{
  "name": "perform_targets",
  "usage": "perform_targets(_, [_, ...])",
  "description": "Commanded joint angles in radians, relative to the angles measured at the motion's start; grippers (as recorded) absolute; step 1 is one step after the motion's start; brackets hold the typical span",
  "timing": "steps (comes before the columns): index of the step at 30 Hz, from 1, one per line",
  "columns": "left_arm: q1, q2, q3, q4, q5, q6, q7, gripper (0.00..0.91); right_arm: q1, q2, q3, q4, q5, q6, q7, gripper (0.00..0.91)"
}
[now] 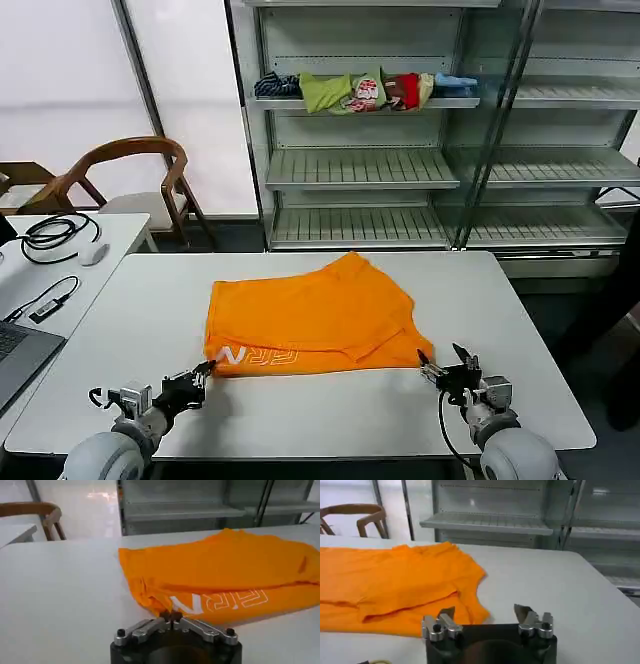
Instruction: Fold and organize the clothes.
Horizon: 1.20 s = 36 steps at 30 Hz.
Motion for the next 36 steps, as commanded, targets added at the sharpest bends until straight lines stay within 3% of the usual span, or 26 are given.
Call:
perform_targets(1, [-0.025, 0.003, 0.004, 0.017, 0.000, -0.001, 0.003, 0.020, 0.012, 0.006, -0.011, -0.007, -0.005, -0.003, -0.001, 0.907])
perform_targets(17, [-0.029, 0.006, 0.008, 0.029, 0.004, -0.002, 0.012, 0.020, 0.065, 0.043, -0.085, -0.093, -0.006, -0.012, 0.008, 0.907])
perform_targets(18, [-0.028, 0.005, 0.008, 0.029, 0.004, -0.002, 0.013, 0.020, 0.065, 0.044, -0.089, -0.094, -0.006, -0.012, 0.009, 0.836])
perform_targets(19, [-0.027, 0.004, 0.007, 0.029, 0.005, -0.002, 0.013, 0.020, 0.065, 0.048, -0.093, -0.095, -0.004, -0.013, 0.012, 0.282])
perform_targets(20, [-0.026, 0.003, 0.007, 0.029, 0.005, -0.002, 0.013, 0.020, 0.064, 0.049, -0.094, -0.094, -0.001, -0.014, 0.012, 0.030])
perform_targets(21, [-0.025, 0.003, 0.007, 0.029, 0.008, -0.002, 0.013, 0.020, 0.063, 0.051, -0.095, -0.089, 0.007, -0.016, 0.013, 0.000])
perform_targets(36, [-0.023, 0.002, 0.006, 0.026, 0.014, -0.002, 0.017, 0.030, 0.070, 0.051, -0.090, -0.092, 0.044, -0.020, -0.001, 0.000])
